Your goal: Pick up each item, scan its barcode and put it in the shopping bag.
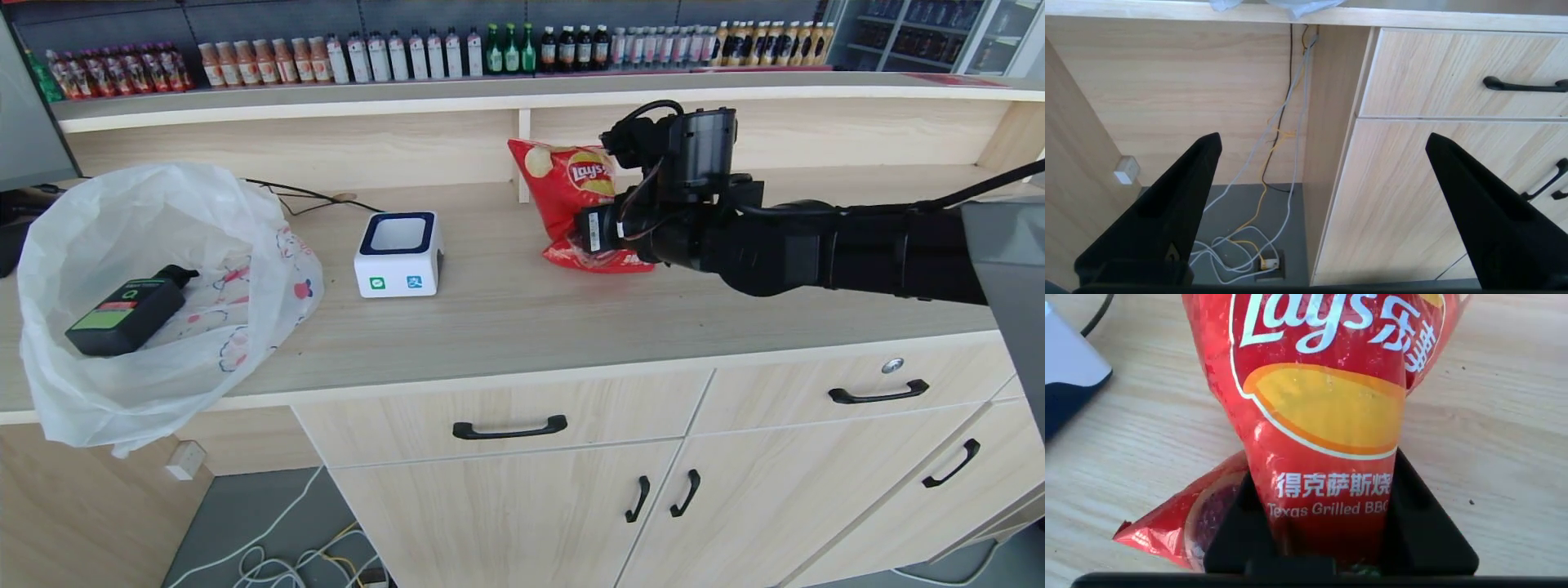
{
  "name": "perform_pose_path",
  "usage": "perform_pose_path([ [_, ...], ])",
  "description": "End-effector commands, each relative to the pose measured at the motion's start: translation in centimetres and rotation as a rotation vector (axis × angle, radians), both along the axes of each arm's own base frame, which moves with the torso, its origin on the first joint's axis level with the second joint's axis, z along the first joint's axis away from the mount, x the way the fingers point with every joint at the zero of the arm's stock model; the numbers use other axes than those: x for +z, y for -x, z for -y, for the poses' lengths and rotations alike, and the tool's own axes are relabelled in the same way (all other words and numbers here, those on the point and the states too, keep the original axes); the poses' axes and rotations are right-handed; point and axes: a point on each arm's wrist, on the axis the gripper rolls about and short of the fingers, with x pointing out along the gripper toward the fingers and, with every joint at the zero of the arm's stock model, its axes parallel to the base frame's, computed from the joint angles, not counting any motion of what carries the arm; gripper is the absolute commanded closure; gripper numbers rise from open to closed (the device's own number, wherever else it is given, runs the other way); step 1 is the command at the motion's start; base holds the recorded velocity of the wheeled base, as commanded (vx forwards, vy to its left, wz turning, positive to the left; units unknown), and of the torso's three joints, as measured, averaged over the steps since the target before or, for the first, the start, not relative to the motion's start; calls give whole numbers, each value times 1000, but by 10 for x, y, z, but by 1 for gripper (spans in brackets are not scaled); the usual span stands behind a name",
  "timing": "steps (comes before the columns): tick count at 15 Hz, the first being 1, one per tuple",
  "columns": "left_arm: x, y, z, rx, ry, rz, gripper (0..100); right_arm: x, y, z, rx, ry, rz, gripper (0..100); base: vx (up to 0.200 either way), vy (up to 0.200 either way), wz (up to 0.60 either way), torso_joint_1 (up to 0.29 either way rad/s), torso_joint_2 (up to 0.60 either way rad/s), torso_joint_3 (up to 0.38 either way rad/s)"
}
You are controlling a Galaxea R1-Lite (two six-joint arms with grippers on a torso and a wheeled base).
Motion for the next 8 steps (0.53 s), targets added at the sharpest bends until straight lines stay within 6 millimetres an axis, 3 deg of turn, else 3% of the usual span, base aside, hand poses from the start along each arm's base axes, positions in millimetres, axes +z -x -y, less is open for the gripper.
perform_pose_path([
  [1,0,0,0,0,0,0,0,20,14,7,0,-21,40,100,0,0,0,0,0,0],
  [4,0,0,0,0,0,0,0,33,34,10,13,-29,51,100,0,0,0,0,0,0],
  [8,0,0,0,0,0,0,0,51,91,11,41,-137,123,100,0,0,0,0,0,0],
])
